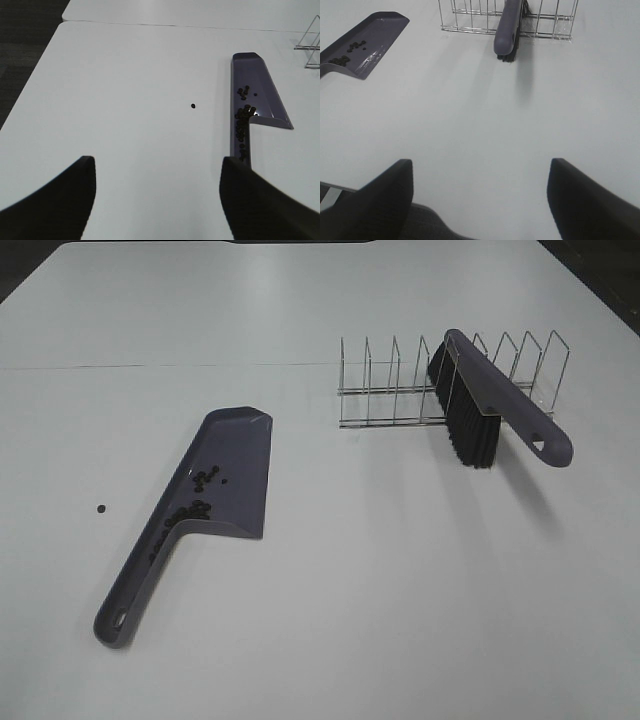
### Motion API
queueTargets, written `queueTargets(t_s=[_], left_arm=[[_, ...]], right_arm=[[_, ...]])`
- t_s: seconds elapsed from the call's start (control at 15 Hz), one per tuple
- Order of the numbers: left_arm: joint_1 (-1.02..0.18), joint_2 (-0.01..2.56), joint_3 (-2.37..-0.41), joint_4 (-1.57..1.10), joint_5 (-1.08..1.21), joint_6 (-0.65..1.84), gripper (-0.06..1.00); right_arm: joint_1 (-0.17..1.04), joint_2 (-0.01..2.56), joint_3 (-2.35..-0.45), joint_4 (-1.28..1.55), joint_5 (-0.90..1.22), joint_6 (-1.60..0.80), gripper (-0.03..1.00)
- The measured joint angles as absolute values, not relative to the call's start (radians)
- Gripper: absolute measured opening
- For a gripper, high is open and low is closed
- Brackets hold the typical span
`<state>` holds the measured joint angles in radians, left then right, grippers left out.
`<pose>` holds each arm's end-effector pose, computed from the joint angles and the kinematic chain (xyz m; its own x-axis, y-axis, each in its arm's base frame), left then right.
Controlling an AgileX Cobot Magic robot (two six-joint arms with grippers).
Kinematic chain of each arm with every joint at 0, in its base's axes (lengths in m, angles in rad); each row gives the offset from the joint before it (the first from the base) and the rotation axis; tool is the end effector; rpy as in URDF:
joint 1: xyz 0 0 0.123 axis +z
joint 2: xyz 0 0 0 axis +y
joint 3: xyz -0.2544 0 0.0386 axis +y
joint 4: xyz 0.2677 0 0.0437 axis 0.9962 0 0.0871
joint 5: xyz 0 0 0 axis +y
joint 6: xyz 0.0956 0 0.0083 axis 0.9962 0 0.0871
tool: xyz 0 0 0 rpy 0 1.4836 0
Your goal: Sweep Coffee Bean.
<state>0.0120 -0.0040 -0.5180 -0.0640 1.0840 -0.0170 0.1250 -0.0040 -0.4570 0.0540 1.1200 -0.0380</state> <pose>0.0410 -0.0049 0.2882 -0.4577 -0.0524 -0.8876 0.0168 0.9976 -0.0675 0.0454 0.0104 0.2669 -0.5340 -0.0817 -0.8415 -0.1728 0.9849 0.0141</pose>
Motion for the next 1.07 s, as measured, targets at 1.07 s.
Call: queueTargets(t_s=[1.07], left_arm=[[-0.002,-0.004,-0.518,-0.064,1.084,-0.017,0.62]], right_arm=[[0.125,-0.004,-0.457,0.054,1.120,-0.038,0.69]])
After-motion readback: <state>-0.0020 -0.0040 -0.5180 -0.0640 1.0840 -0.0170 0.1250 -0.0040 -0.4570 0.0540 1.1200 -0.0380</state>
